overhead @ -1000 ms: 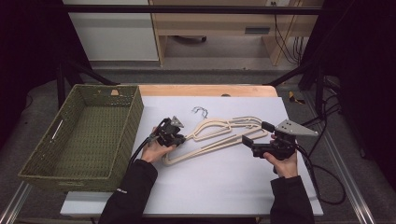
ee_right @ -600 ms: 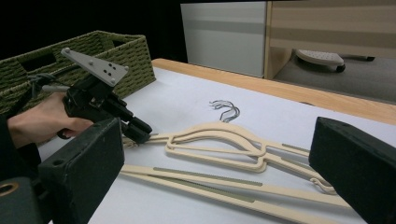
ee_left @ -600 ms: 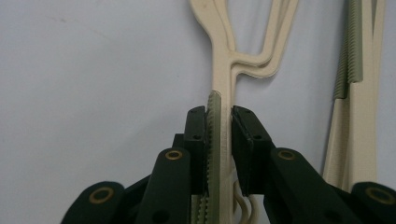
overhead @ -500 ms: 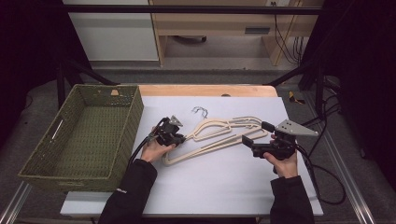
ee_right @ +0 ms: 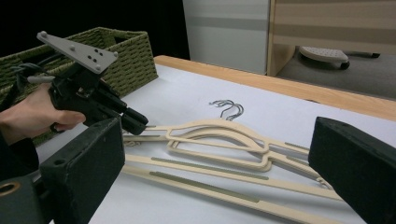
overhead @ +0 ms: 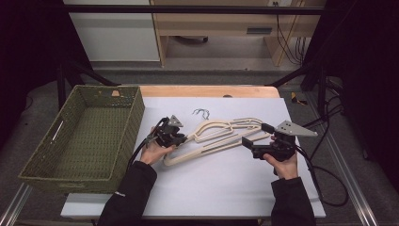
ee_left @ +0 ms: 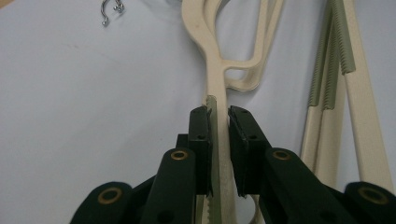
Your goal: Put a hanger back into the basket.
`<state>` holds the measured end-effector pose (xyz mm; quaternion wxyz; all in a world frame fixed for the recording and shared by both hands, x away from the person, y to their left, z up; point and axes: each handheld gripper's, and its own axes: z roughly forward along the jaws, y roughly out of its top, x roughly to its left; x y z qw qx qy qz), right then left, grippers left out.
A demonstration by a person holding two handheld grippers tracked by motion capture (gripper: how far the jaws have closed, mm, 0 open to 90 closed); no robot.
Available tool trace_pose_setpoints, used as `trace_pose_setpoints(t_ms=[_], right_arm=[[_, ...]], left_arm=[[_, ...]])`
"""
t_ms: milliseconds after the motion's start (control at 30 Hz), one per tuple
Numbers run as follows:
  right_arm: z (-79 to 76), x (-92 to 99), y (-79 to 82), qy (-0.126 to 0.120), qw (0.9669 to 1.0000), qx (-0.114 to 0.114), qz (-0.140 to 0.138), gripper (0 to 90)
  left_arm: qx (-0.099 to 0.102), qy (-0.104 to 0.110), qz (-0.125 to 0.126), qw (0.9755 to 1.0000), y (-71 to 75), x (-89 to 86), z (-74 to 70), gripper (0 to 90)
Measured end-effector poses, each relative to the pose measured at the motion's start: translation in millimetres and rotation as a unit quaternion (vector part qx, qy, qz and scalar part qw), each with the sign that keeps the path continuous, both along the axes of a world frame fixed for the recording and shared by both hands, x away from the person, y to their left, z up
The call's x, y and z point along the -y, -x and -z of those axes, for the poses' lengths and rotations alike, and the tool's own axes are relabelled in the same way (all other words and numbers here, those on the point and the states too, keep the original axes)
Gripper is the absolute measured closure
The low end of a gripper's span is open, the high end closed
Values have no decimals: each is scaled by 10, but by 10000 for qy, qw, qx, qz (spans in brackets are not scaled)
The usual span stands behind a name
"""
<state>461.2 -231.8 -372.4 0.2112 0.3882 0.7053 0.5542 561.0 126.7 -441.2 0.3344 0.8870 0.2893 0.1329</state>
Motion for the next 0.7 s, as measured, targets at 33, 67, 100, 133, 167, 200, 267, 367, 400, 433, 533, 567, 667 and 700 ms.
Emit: trace_pose_setpoints(t_ms=[33, 67, 100, 133, 167, 200, 267, 367, 400, 433, 533, 567, 667, 700], right_arm=[[6, -13, -6, 17, 10000, -15, -13, 44], [11, -35, -18, 9, 10000, -12, -10, 47], [18, -68, -33, 50, 10000, -48, -55, 48], [22, -82, -40, 73, 9999, -49, -63, 51], [29, -116, -57, 84, 9999, -58, -77, 54], [40, -157, -84, 144, 9998, -89, -99, 55], [57, -223, -131, 182, 9997, -137, -120, 60], [96, -334, -224, 206, 9994, -221, -158, 67], [108, -371, -255, 210, 9993, -240, -168, 71], [113, -405, -282, 194, 9993, -261, -160, 75], [132, -484, -357, 141, 9992, -318, -185, 88], [141, -514, -389, 125, 9993, -330, -144, 96], [161, -571, -465, 57, 9991, -407, -112, 110], [168, -587, -493, 28, 9990, -428, -104, 115]], left_arm=[[42, 59, -17, 10000, 18, 7, -6, 793], [130, 46, -35, 9999, 50, 13, -25, 793], [171, 78, -57, 9998, 61, 18, -26, 794], [198, 61, -57, 9998, 80, 21, -45, 794], [257, 74, -73, 9996, 107, 27, -64, 794], [310, 76, -84, 9995, 123, 33, -75, 794], [409, 93, -95, 9991, 164, 44, -116, 794], [519, 88, -108, 9986, 225, 61, -188, 795], [555, 102, -122, 9983, 247, 70, -205, 794], [590, 92, -122, 9981, 265, 73, -222, 795], [632, 113, -133, 9979, 312, 85, -256, 795], [636, 111, -134, 9978, 325, 90, -264, 794], [665, 123, -160, 9976, 350, 98, -287, 794], [679, 151, -181, 9974, 361, 105, -294, 795]])
